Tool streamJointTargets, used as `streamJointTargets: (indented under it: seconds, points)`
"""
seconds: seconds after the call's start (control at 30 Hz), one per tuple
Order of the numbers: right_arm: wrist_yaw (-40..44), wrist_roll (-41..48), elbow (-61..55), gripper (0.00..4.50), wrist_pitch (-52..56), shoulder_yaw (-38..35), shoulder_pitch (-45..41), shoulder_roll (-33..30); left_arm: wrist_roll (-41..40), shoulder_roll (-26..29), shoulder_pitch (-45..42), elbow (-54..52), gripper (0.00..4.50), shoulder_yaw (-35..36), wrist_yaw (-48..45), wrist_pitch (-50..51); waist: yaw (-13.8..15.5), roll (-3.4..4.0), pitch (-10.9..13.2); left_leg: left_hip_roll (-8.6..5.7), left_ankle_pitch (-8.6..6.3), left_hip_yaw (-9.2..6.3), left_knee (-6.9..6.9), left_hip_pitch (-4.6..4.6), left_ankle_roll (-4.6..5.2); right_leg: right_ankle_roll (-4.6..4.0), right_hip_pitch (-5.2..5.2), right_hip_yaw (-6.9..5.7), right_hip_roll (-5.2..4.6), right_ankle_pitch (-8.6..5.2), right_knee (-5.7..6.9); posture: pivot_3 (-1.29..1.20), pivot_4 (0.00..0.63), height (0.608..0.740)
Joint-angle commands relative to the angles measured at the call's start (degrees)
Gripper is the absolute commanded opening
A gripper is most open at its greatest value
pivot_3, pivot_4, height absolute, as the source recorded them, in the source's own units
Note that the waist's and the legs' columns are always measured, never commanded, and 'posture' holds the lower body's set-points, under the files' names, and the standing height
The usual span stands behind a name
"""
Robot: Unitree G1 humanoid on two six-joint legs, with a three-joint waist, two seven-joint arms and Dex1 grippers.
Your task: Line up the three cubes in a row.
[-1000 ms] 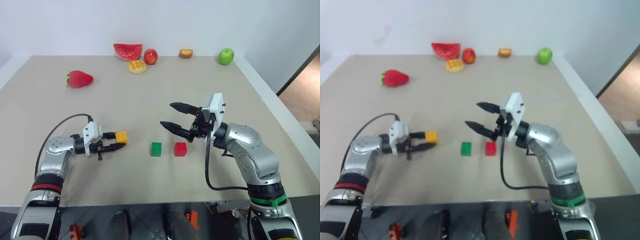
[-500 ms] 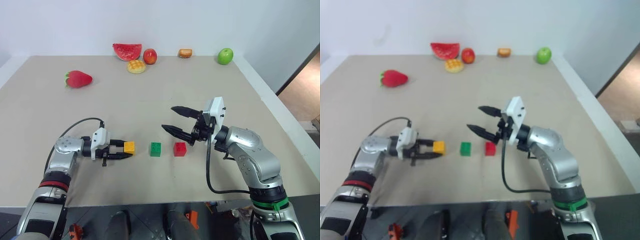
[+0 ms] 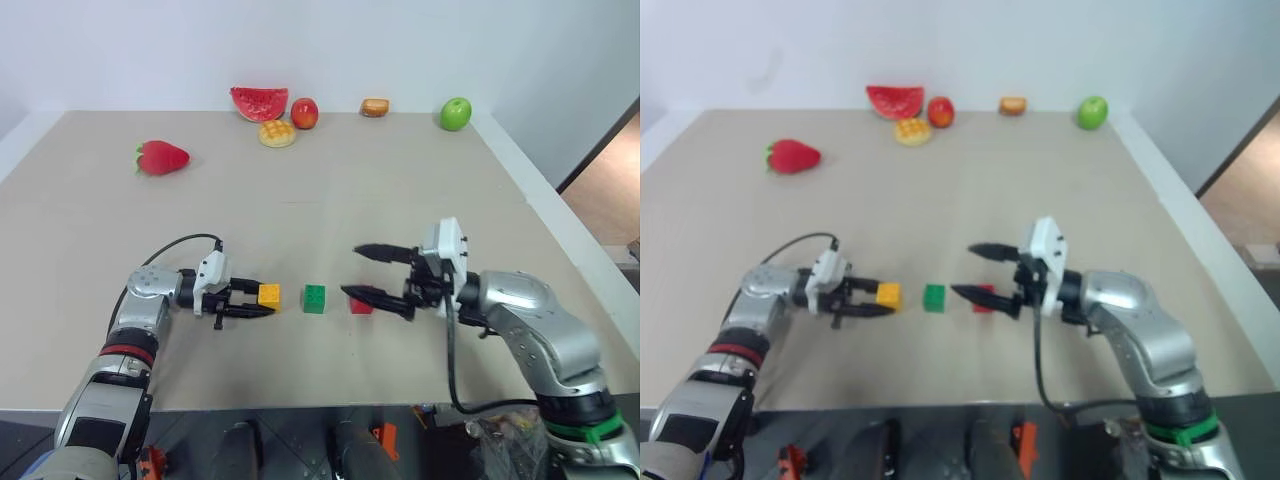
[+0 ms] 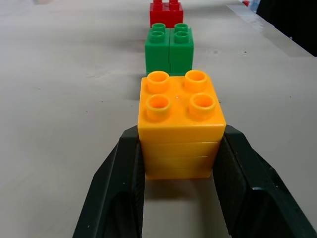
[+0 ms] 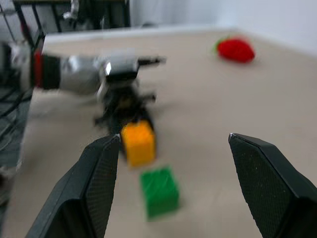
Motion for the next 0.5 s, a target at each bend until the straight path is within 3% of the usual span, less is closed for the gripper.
streamJointTargets:
  seconds: [0.03, 0.5]
  points:
    - [3.88, 1.67, -1.16, 3.63, -0.63, -3.07, 1.14, -3.18, -0.16, 0.29, -0.96, 1.74, 1.33, -0.83, -0.10, -1.55, -0.03, 0.00, 0.00, 0.01, 0.01, -0.01, 0.01, 0.02, 0.01, -0.02, 0.00, -0.01, 0.00, 0.03, 0.00, 0.00, 0.150, 0.740]
    - [6.71, 0.83, 2.67, 3.63, -1.74, -4.23, 0.24, -5.30, -1.20, -0.12, -1.27, 1.28, 1.33, -1.99, -0.10, -1.00, -0.03, 0.00, 0.00, -0.04, 0.07, 0.00, 0.07, 0.04, 0.10, 0.03, 0.06, 0.00, -0.04, 0.08, 0.00, 0.00, 0.150, 0.740]
